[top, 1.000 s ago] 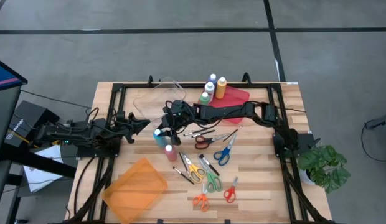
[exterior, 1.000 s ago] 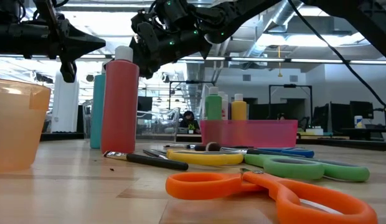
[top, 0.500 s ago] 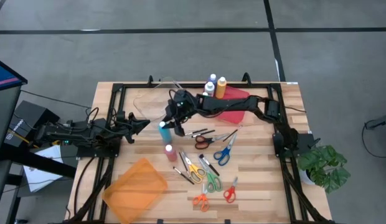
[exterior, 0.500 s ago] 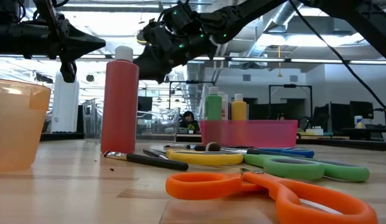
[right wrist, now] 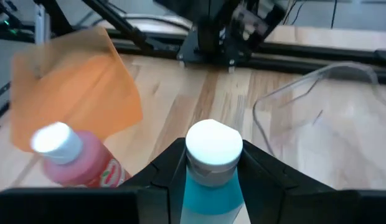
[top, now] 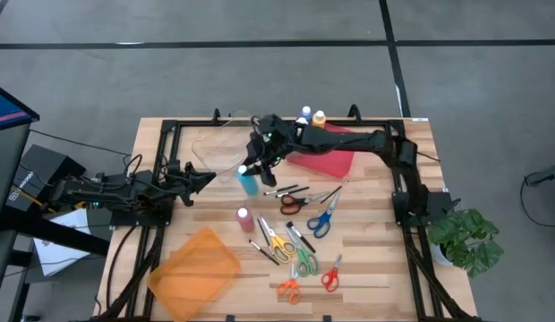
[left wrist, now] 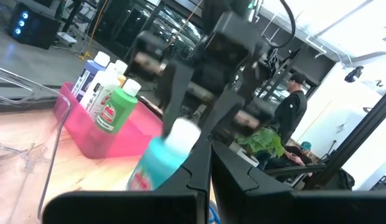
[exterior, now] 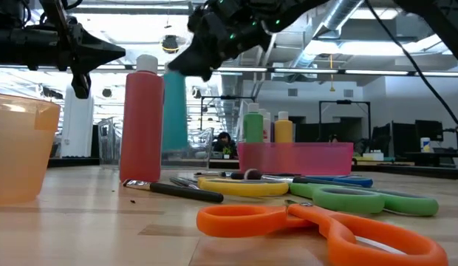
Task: Pick & Place Paint Supplies
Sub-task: Put the light blue paint bottle into the red bin, then put the pink paint bottle into the red bin
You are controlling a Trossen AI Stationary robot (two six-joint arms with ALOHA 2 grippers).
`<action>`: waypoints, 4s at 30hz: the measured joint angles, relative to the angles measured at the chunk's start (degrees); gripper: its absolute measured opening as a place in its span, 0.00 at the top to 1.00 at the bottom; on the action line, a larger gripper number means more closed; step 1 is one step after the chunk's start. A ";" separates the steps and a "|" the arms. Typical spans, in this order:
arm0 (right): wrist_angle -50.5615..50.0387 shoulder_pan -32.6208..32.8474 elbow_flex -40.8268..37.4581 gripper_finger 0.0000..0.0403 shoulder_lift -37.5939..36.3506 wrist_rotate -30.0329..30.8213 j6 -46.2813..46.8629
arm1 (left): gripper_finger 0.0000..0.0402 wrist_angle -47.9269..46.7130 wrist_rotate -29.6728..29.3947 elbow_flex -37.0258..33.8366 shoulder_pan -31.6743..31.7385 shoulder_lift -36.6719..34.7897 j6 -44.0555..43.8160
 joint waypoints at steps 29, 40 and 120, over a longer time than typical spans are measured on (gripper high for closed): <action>10.27 -17.48 -49.49 0.71 -48.88 18.06 8.65 | 0.99 0.02 -0.02 0.00 -0.01 0.00 -0.01; 21.70 -20.64 -56.19 0.71 -45.15 22.03 9.27 | 0.99 0.05 -0.02 0.00 -0.01 0.00 -0.04; 30.00 -7.71 -49.15 0.41 -44.72 12.97 4.51 | 0.99 0.06 -0.02 0.00 0.00 0.00 -0.09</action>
